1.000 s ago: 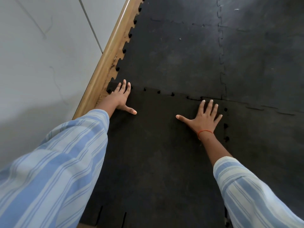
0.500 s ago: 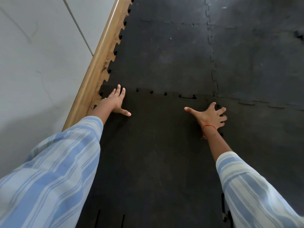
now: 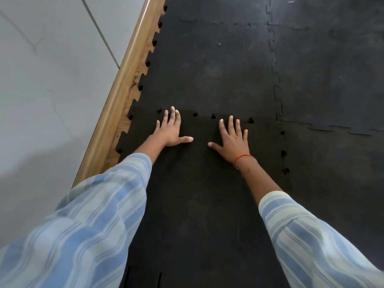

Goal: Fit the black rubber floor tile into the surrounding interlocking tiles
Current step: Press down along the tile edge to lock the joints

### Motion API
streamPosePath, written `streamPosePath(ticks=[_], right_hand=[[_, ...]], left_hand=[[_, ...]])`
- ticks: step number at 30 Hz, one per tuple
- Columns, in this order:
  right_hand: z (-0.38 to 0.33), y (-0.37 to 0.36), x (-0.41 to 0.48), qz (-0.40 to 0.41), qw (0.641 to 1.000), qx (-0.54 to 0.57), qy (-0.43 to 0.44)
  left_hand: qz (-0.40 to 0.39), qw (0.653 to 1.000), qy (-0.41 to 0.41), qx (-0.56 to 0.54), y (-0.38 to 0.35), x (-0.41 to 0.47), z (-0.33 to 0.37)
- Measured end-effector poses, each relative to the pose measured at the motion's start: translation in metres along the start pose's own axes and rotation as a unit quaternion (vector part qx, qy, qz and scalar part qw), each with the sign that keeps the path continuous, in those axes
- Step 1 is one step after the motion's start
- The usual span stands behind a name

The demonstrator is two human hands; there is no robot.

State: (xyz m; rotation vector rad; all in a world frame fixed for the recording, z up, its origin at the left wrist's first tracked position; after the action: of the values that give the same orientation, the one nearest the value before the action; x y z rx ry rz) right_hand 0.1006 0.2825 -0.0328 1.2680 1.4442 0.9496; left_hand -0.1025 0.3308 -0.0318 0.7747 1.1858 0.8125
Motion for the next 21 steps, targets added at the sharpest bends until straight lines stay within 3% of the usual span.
streamPosePath(ticks=[4, 14, 21], right_hand=[[0.002, -0.019, 0.000, -0.009, 0.999, -0.040, 0.012], [-0.001, -0.023, 0.001, -0.019, 0.998, -0.066, -0.004], [-0.006, -0.017, 0.003, -0.035, 0.997, -0.066, -0.019]], left_hand=[[0.056, 0.997, -0.033, 0.043, -0.017, 0.001, -0.003], [0.032, 0.997, 0.004, 0.074, -0.010, 0.015, 0.009], [0.062, 0.994, -0.057, 0.065, -0.021, 0.007, 0.021]])
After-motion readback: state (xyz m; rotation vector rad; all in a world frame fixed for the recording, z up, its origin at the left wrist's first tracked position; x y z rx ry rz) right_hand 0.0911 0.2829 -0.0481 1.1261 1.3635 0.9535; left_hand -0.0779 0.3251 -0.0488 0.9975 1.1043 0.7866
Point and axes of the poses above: each hand's wrist, its own x-axis towards the middle knuckle, its own y-axis out of the back of the hand, z = x × y, the point moved 2 cm from there along x, towards the middle knuckle, and after that the axes turned 8 degrees about z, right-handed, at the moved point
